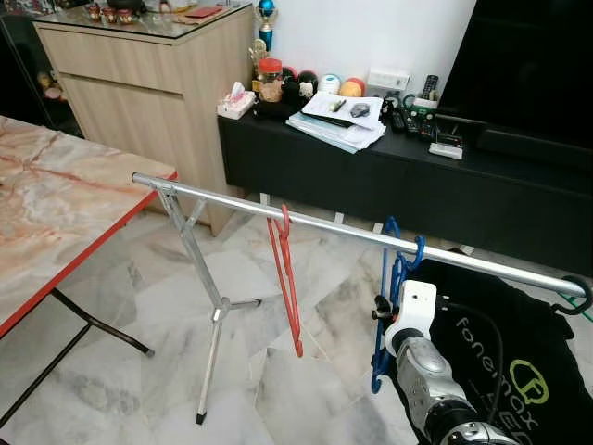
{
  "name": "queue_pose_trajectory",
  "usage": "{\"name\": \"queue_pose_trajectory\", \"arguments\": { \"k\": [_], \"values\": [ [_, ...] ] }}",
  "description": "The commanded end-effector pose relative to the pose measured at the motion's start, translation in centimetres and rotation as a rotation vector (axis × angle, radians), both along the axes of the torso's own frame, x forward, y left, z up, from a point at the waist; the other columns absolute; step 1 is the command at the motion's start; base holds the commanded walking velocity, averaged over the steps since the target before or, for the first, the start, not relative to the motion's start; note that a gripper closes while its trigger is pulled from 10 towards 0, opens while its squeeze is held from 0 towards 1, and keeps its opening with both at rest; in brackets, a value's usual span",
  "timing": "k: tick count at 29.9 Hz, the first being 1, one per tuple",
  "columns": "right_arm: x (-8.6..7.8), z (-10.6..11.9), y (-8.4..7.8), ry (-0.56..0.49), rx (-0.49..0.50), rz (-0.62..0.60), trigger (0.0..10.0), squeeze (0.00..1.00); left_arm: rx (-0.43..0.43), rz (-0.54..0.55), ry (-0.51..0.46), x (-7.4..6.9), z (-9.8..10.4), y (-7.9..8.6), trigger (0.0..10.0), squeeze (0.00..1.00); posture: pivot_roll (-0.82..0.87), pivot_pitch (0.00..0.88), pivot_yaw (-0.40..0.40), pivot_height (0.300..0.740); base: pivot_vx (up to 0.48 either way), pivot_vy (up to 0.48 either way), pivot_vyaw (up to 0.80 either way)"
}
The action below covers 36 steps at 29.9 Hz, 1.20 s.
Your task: Hang hanger
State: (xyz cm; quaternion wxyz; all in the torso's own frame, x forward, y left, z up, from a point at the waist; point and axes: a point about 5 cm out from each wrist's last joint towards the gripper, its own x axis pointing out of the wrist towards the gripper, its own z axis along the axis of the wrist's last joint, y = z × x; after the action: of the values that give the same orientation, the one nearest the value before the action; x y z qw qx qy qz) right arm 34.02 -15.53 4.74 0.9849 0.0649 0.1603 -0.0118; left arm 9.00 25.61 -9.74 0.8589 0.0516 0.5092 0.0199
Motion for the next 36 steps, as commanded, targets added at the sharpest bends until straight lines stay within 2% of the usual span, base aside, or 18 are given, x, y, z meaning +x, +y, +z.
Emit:
{"name": "queue_pose_trajectory", "arguments": {
  "k": [1,11,16,23,31,36],
  "values": [
    [-0.2,-0.1,-0.2,-0.014,0.006,-0.008,10.0,1.00,0.010,-0.017,0.037,-0.9,-0.2,0.1,10.0,0.00,-0.04,0.051,-0.002,0.740,0.000,0.000,0.00],
    [-0.5,0.2,-0.5,-0.087,0.000,-0.006,10.0,1.00,0.008,-0.015,0.037,-0.9,-0.2,0.0,10.0,0.00,-0.04,0.053,-0.007,0.740,0.000,0.000,0.00],
    [-1.1,0.1,-0.4,-0.152,0.040,-0.010,10.0,1.00,0.007,-0.009,0.034,-0.9,-0.2,0.0,10.0,0.00,-0.04,0.065,-0.011,0.740,0.000,0.000,0.00],
    [-1.8,-0.3,0.0,-0.188,0.035,0.004,10.0,1.00,0.009,-0.007,0.033,-0.9,-0.2,0.0,10.0,0.00,-0.04,0.072,-0.014,0.740,0.000,0.000,0.00],
    [-3.4,0.2,-0.8,-0.345,0.056,-0.089,10.0,1.00,0.012,-0.012,0.033,-0.9,-0.2,0.0,10.0,0.00,-0.04,0.078,-0.022,0.740,0.000,0.000,0.00],
    [-4.5,-0.2,-1.4,-0.370,0.032,-0.149,10.0,1.00,0.014,-0.015,0.033,-0.9,-0.2,0.0,10.0,0.00,-0.05,0.079,-0.026,0.740,0.000,0.000,0.00]
  ]
}}
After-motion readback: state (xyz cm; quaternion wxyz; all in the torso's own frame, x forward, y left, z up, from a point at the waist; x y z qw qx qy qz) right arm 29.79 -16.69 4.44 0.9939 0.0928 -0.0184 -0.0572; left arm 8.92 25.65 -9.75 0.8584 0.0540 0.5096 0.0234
